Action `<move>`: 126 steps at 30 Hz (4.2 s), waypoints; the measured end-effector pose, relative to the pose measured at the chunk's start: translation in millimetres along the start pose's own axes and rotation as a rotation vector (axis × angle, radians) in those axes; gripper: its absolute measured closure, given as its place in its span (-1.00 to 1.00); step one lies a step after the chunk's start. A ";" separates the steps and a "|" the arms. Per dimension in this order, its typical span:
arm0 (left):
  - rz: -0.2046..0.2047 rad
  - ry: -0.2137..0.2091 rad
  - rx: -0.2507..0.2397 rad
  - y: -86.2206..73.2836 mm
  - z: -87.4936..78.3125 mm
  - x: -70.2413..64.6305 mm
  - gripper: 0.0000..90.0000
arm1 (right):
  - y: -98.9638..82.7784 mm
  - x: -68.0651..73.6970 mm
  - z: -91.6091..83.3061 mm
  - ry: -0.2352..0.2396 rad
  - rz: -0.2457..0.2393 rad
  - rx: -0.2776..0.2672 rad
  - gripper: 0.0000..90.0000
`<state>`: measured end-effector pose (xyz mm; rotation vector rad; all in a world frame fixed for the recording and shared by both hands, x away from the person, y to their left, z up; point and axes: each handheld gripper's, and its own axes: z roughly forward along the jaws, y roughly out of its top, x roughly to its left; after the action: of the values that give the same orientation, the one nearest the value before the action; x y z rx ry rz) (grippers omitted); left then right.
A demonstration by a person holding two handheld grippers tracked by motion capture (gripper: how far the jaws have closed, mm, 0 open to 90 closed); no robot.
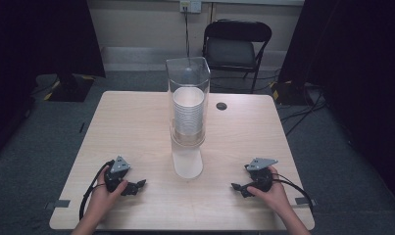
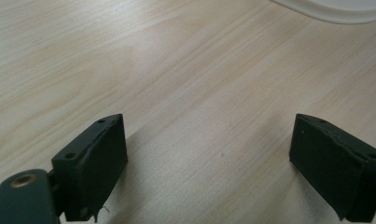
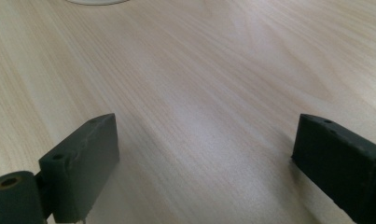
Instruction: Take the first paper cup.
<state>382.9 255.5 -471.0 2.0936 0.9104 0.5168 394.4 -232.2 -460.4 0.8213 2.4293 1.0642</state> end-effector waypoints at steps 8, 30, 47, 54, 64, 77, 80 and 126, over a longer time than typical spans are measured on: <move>0.003 0.002 0.027 0.3 1.4 -0.6 -0.98 | 4.2 8.8 -4.1 0.009 -0.043 -0.047 -0.67; -0.004 -0.001 0.025 0.3 1.8 -0.6 -1.00 | 110.8 52.8 16.9 0.054 -0.038 -0.408 -0.62; -0.004 -0.002 0.025 0.3 1.9 -0.5 -1.00 | 142.9 66.6 44.6 0.070 -0.043 -0.459 -0.60; -0.004 -0.002 0.026 0.4 1.8 -0.5 -1.00 | 145.6 65.4 54.5 0.071 -0.030 -0.489 -0.40; -0.002 -0.002 0.026 0.4 1.8 -0.4 -1.00 | 144.7 62.0 59.9 0.070 -0.044 -0.514 -0.23; -0.004 -0.001 0.025 0.3 1.9 -0.6 -1.00 | 141.7 61.7 61.2 0.089 -0.005 -0.509 -0.19; -0.002 -0.001 0.025 0.3 1.9 -0.5 -1.00 | 142.0 61.0 60.8 0.091 -0.007 -0.503 -0.19; -0.009 -0.003 0.028 0.5 2.1 -0.7 -1.00 | 58.7 -9.0 59.2 -0.017 0.040 -0.065 -0.21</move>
<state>383.9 253.6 -471.9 2.1141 0.9296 0.4991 454.1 -173.7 -453.8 0.8575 2.3606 1.1399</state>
